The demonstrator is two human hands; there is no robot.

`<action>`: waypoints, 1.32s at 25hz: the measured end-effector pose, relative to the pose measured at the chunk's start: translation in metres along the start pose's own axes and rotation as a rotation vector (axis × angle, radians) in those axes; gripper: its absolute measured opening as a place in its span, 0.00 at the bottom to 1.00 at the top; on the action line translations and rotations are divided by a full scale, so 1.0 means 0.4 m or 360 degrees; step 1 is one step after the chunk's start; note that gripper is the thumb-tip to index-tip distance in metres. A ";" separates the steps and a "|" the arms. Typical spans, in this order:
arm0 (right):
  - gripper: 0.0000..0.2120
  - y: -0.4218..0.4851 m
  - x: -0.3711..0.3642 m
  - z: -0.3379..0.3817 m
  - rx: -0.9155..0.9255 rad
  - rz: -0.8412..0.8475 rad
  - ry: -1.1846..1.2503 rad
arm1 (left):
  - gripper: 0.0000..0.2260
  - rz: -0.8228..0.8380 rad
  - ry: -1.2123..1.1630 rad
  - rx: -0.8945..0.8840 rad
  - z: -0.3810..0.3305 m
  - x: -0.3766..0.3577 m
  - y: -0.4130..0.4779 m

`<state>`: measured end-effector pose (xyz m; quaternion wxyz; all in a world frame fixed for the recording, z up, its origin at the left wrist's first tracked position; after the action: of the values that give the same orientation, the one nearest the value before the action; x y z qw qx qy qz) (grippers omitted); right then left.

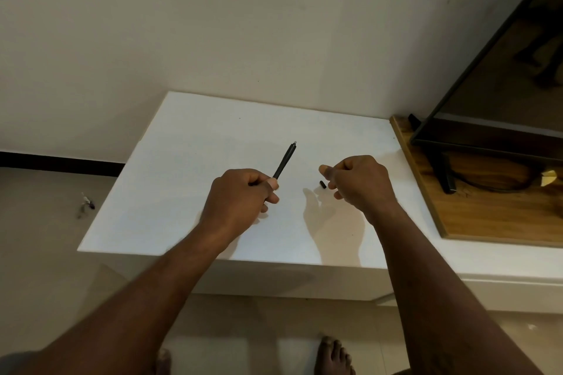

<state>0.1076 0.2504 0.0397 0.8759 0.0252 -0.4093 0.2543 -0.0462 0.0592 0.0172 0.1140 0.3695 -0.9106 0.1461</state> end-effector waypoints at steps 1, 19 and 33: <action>0.15 0.000 0.001 0.001 0.0001 0.0006 -0.0004 | 0.07 0.0004 -0.0004 0.0001 0.000 -0.001 -0.001; 0.12 -0.003 0.016 0.000 0.0026 -0.0031 -0.0033 | 0.08 0.0037 0.0081 -0.0036 0.000 -0.013 -0.005; 0.09 -0.026 0.002 0.061 0.0095 0.0143 0.0828 | 0.05 0.0142 0.0099 -0.0198 -0.007 -0.031 -0.007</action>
<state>0.0956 0.2357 0.0580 0.9384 -0.0334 -0.1635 0.3027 -0.0351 0.0661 0.0163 0.1582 0.3160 -0.9295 0.1054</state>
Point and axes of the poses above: each hand's wrist, its own y-axis towards the middle knuckle, its own x-axis out of the back of the hand, z = x × y, the point moved 7 cm from there along y, towards the middle knuckle, and after that the axes turned 1 degree about z, right-handed, at the moved point
